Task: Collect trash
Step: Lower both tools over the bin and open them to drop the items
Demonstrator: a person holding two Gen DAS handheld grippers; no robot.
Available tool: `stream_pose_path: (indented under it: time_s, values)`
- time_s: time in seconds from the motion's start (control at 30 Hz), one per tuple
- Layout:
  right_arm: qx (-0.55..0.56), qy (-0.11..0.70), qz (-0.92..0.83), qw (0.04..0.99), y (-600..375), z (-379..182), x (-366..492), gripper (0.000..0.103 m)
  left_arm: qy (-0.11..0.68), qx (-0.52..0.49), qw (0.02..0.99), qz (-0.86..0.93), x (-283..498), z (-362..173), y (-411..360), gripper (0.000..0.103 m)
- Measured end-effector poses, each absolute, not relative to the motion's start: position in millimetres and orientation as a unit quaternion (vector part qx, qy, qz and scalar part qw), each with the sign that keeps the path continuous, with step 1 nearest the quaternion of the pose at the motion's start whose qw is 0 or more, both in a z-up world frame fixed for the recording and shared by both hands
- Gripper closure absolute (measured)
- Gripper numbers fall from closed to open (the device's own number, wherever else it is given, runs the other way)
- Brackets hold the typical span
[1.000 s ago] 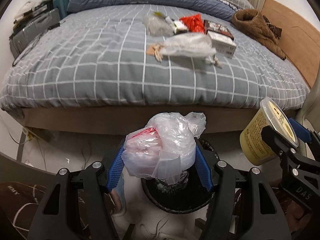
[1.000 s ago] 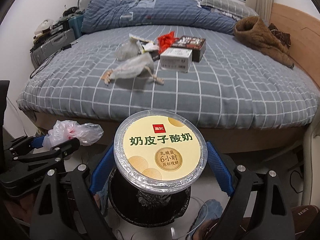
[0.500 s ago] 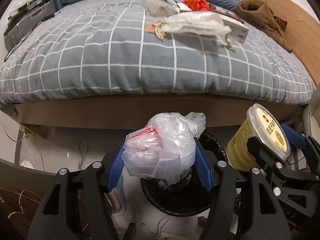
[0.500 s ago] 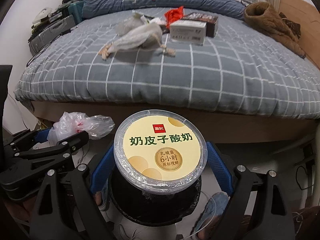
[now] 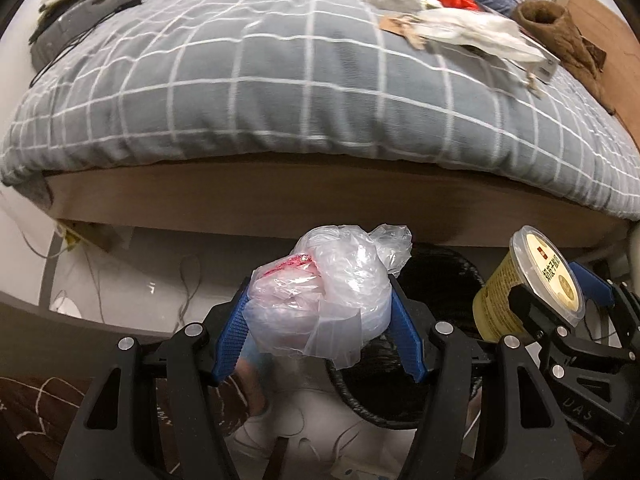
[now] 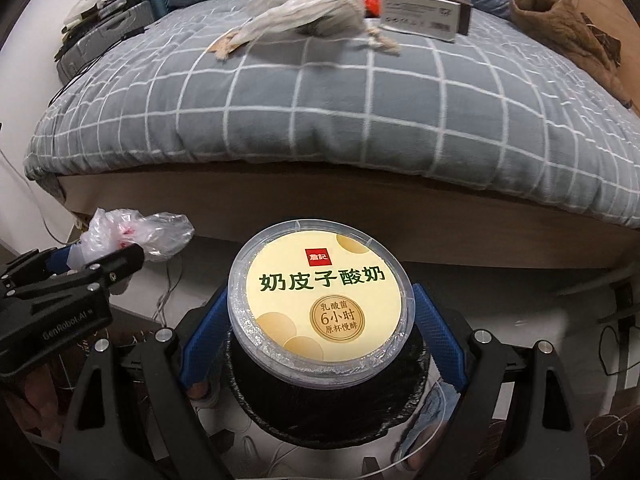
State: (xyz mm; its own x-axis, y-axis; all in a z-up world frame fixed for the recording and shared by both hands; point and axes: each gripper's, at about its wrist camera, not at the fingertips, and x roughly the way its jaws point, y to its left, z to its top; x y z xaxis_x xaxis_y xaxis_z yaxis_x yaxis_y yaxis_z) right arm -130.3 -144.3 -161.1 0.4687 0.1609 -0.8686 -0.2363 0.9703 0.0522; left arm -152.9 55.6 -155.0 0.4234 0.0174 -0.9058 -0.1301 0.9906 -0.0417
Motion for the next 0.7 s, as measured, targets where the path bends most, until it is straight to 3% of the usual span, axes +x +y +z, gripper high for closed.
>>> stream_pose_path:
  time_s: [0.4, 0.5, 0.7]
  values:
    - [-0.053, 0.522, 0.103, 0.845, -142, -174, -124, 0.018, 0.545, -0.050, 0.836, 0.045, -150, -169, 54, 0.041]
    - [-0.048, 0.521, 0.097, 0.847, -146, -173, -123, 0.008, 0.551, -0.044, 0.832, 0.045, -147, -173, 51, 0.041]
    - [-0.045, 0.512, 0.092, 0.853, -159, -165, -122, 0.008, 0.553, -0.051, 0.830, 0.038, -140, -175, 47, 0.041]
